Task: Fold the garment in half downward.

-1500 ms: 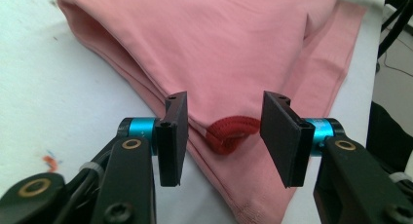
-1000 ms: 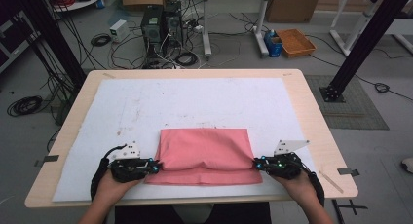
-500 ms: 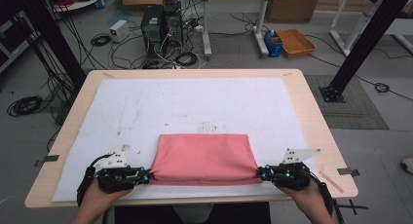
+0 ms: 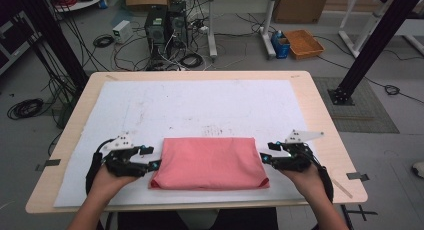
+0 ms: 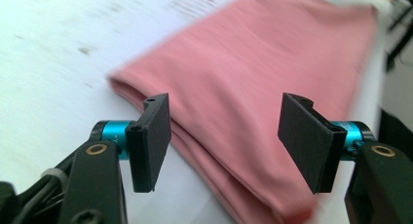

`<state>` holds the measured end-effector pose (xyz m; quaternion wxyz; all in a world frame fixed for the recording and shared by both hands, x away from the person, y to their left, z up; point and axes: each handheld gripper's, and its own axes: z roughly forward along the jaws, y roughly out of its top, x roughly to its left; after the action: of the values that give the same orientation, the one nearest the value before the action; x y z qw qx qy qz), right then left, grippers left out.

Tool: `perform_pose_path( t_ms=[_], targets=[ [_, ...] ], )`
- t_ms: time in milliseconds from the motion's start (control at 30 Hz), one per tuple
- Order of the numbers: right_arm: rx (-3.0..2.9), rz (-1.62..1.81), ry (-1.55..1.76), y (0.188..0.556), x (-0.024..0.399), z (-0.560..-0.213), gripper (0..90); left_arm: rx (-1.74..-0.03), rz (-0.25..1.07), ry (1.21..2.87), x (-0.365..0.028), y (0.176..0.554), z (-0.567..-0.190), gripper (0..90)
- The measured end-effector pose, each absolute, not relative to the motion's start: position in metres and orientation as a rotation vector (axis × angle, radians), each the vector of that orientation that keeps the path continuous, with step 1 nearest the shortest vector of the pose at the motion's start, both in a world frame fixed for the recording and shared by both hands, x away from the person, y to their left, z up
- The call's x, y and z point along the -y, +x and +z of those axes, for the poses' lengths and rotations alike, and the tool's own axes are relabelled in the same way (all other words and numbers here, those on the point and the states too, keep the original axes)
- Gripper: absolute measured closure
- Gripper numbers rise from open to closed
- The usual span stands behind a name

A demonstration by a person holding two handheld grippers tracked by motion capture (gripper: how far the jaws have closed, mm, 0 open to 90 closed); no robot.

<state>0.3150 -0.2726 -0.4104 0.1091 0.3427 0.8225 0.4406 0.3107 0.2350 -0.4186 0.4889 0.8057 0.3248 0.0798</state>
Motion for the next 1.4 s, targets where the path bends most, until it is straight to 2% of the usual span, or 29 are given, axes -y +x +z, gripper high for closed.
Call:
perform_pose_path(
  t_ms=[267,600,733,833,933,1067,1400],
  targets=[
    [-2.441,1.212,1.144,0.369,0.249,-0.426,45.6,-0.934,0.240,1.962,-0.225,0.365,-0.430,35.8],
    [-2.507,1.150,1.163,0.383,0.240,-0.445,52.9,-0.960,0.153,1.985,-0.219,0.379,-0.448,42.7],
    [-2.503,1.155,1.159,0.381,0.242,-0.446,61.6,-0.936,0.168,2.039,-0.215,0.377,-0.450,51.6],
    [-2.512,1.163,1.139,0.380,0.243,-0.446,74.8,-0.939,0.216,2.043,-0.215,0.375,-0.450,59.0],
    [-2.521,1.162,1.106,0.379,0.242,-0.446,84.4,-0.939,0.234,2.044,-0.217,0.375,-0.451,68.2],
    [-2.506,1.184,1.091,0.379,0.246,-0.443,86.5,-0.929,0.234,2.029,-0.216,0.375,-0.450,84.1],
    [-2.471,1.208,1.066,0.391,0.252,-0.434,86.8,-0.921,0.222,1.947,-0.222,0.381,-0.449,86.8]
  ],
)
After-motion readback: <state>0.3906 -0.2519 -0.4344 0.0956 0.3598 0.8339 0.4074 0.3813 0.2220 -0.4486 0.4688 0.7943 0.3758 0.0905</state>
